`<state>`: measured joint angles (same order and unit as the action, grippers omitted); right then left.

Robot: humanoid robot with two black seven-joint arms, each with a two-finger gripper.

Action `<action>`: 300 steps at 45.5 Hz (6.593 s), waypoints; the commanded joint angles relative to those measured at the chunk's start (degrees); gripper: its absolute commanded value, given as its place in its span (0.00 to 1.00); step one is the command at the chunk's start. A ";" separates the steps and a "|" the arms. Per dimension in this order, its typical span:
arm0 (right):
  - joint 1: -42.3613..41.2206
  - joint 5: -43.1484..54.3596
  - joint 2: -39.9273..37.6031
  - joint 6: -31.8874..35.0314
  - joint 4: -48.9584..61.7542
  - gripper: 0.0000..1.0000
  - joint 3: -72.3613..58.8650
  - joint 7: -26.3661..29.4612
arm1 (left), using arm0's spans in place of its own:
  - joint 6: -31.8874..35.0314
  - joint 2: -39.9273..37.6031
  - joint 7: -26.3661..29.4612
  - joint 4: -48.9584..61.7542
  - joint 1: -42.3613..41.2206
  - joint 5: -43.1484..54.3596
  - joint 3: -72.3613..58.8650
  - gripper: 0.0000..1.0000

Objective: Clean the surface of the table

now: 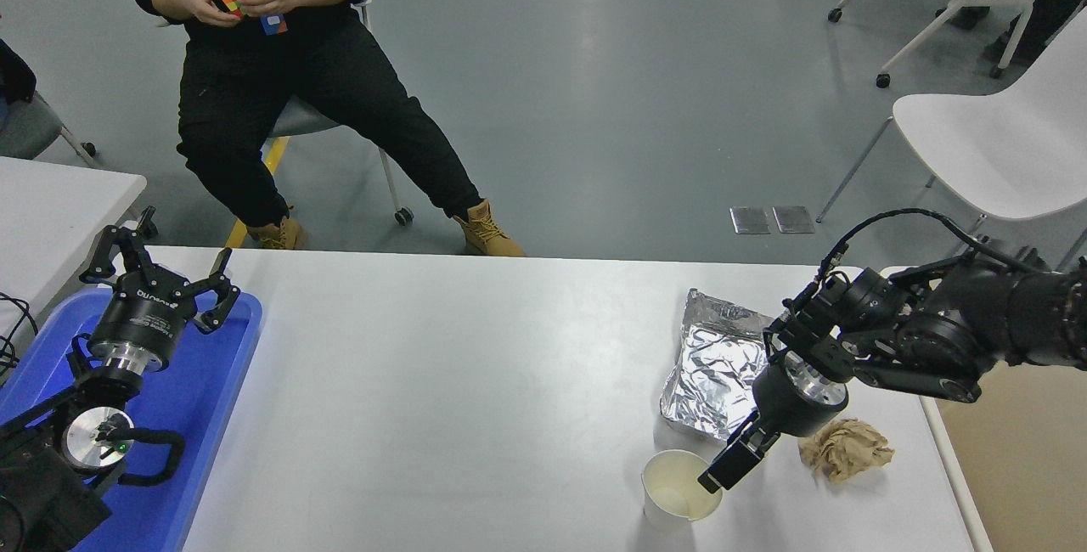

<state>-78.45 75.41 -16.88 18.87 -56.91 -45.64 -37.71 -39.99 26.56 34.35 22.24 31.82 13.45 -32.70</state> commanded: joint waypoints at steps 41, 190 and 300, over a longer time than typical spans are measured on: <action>0.76 0.44 4.05 -3.31 1.89 0.42 1.96 -3.51 | 0.00 -0.02 -0.07 0.00 0.00 0.00 0.00 1.00; 30.37 -50.01 -14.50 -1.64 66.75 0.00 22.18 29.97 | 0.00 -0.02 0.01 0.00 0.00 0.00 0.00 1.00; 47.08 -50.10 -1.31 -18.34 65.88 0.97 22.26 29.97 | 0.00 -0.02 0.01 0.00 0.00 0.00 0.00 1.00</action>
<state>-31.31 25.40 -18.26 1.96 8.98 -23.47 -7.67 -39.99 26.54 34.36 22.24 31.82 13.45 -32.70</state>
